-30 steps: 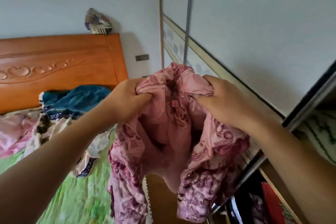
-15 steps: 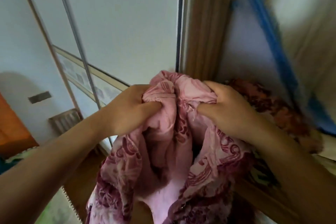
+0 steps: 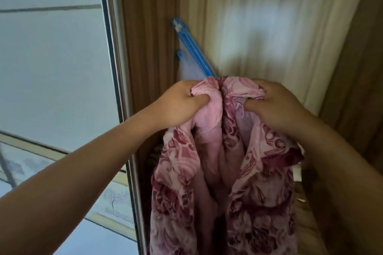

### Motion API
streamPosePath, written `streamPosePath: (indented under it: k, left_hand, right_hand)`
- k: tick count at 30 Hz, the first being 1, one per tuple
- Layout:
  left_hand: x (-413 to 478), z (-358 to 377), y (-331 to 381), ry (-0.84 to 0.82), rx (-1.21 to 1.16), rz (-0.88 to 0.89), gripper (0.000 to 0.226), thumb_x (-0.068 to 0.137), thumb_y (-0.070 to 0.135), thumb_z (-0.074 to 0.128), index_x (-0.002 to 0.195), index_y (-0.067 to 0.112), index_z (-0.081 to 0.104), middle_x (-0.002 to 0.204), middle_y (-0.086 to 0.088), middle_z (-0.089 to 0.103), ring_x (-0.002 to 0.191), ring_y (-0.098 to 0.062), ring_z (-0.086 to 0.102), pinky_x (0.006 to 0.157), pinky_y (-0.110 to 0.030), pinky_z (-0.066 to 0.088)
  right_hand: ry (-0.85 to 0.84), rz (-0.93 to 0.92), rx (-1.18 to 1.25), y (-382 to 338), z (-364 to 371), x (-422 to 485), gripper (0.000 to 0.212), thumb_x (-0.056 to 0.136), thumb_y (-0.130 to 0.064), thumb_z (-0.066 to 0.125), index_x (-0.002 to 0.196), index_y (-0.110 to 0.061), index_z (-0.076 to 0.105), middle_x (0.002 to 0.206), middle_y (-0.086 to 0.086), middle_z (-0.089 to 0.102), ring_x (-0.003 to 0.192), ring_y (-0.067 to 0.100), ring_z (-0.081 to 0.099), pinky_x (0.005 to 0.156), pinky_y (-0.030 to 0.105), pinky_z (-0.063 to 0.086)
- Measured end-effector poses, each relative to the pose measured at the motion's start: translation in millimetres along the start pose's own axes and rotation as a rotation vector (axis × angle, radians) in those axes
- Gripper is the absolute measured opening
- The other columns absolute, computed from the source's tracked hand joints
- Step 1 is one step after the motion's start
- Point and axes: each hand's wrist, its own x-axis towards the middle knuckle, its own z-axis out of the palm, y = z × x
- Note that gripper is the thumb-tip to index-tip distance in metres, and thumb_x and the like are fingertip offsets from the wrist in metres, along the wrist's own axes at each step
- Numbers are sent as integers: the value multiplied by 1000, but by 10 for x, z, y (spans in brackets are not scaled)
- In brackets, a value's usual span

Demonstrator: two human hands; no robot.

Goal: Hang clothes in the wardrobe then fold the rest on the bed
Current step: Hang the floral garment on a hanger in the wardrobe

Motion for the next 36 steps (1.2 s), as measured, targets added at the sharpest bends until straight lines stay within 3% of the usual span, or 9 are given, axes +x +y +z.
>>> streamPosePath:
  k: [2, 5, 10, 13, 19, 23, 25, 29, 36]
  left_hand:
    - [232, 7, 25, -3, 28, 28, 29, 77, 26, 49, 83, 2, 66, 81, 1, 67, 80, -7, 57, 83, -35, 51]
    - [513, -9, 76, -16, 142, 49, 36, 73, 35, 48, 81, 5, 65, 86, -15, 70, 80, -14, 58, 83, -43, 52]
    - [787, -40, 82, -53, 229, 76, 31, 75, 37, 48, 79, 13, 67, 86, -5, 73, 89, -22, 67, 81, -34, 52]
    - [941, -83, 52, -56, 262, 110, 17, 87, 27, 55, 76, 20, 65, 82, 3, 71, 83, -13, 66, 75, -28, 49]
    - [1242, -272, 87, 10, 310, 113, 33, 90, 21, 57, 63, 40, 64, 64, 24, 65, 71, 6, 60, 61, -8, 40]
    - [1525, -484, 265, 69, 362, 92, 21, 82, 37, 50, 70, 25, 63, 79, 4, 71, 86, -21, 68, 79, -32, 53]
    - [1687, -612, 377, 102, 407, 84, 31, 76, 46, 43, 78, 24, 65, 94, -7, 74, 94, -27, 67, 87, -39, 54]
    - [2062, -802, 557, 215, 502, 87, 48, 76, 51, 39, 98, 23, 70, 109, -9, 72, 101, -31, 65, 90, -40, 53]
    - [2772, -750, 392, 339, 593, 67, 35, 89, 46, 50, 111, 24, 67, 115, -13, 70, 106, -36, 63, 88, -40, 53]
  right_hand:
    - [14, 30, -52, 85, -168, 133, 18, 86, -22, 69, 102, -29, 72, 95, -11, 72, 93, 14, 65, 80, 26, 49]
    - [27, 60, -139, 127, -373, 266, 23, 86, -18, 66, 91, -40, 63, 88, -20, 65, 90, 12, 61, 68, 12, 39]
    - [46, 76, -235, 177, -540, 368, 25, 85, -13, 65, 93, -37, 64, 89, -12, 65, 90, 12, 60, 62, 0, 34]
    - [48, 62, -301, 174, -623, 442, 23, 85, -14, 64, 88, -37, 62, 87, -11, 65, 89, 14, 61, 63, 4, 37]
    - [67, 48, -433, 160, -850, 709, 21, 83, -13, 63, 76, -31, 56, 86, -7, 65, 90, 21, 63, 68, 26, 35]
    - [94, 3, -554, 159, -1175, 979, 7, 88, -15, 61, 83, -20, 59, 86, -3, 64, 87, 23, 62, 67, 28, 32]
    - [122, 4, -617, 168, -1396, 1136, 5, 90, -17, 61, 89, -13, 63, 93, 4, 69, 87, 25, 61, 67, 30, 34]
    - [211, 27, -711, 220, -1869, 1420, 9, 88, -21, 62, 95, -15, 65, 103, 13, 72, 97, 35, 64, 77, 37, 49]
    - [298, 31, -830, 594, -2299, 1818, 15, 88, -29, 62, 101, -21, 62, 105, 14, 71, 98, 38, 63, 72, 37, 48]
